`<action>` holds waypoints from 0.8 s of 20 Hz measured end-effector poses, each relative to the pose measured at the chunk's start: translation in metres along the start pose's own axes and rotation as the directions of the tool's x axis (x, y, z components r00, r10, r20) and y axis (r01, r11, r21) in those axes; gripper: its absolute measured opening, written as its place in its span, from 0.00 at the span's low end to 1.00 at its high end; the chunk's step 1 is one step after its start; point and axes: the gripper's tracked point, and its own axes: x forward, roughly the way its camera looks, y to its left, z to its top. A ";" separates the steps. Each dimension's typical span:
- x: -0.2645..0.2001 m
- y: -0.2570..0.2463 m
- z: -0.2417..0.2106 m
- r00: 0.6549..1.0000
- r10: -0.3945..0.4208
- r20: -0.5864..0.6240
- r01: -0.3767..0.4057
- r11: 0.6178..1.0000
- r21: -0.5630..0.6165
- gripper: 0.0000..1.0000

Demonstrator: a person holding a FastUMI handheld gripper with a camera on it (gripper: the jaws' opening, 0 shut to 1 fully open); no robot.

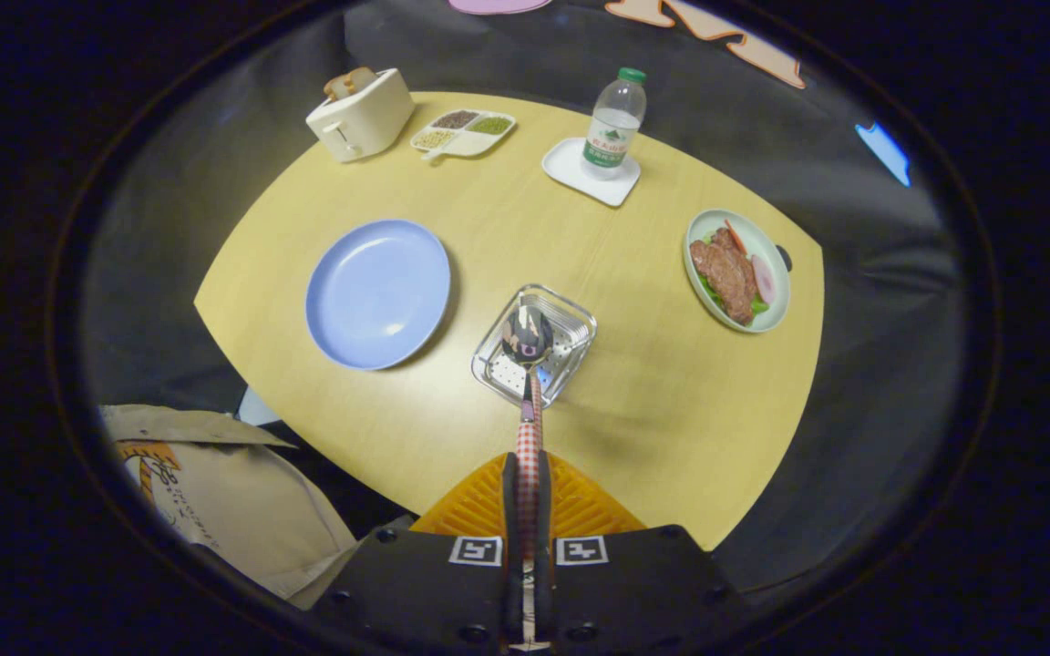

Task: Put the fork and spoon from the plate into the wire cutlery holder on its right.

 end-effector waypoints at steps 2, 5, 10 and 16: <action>0.005 -0.003 0.000 0.999 0.008 -0.038 -0.009 1.000 -0.010 0.08; 0.008 -0.006 0.000 0.995 0.001 -0.096 -0.005 0.999 -0.041 0.09; 0.025 -0.010 0.010 0.986 -0.007 -0.168 -0.004 0.998 -0.068 0.09; 0.040 -0.012 0.018 0.978 0.017 -0.207 -0.034 0.996 -0.081 0.09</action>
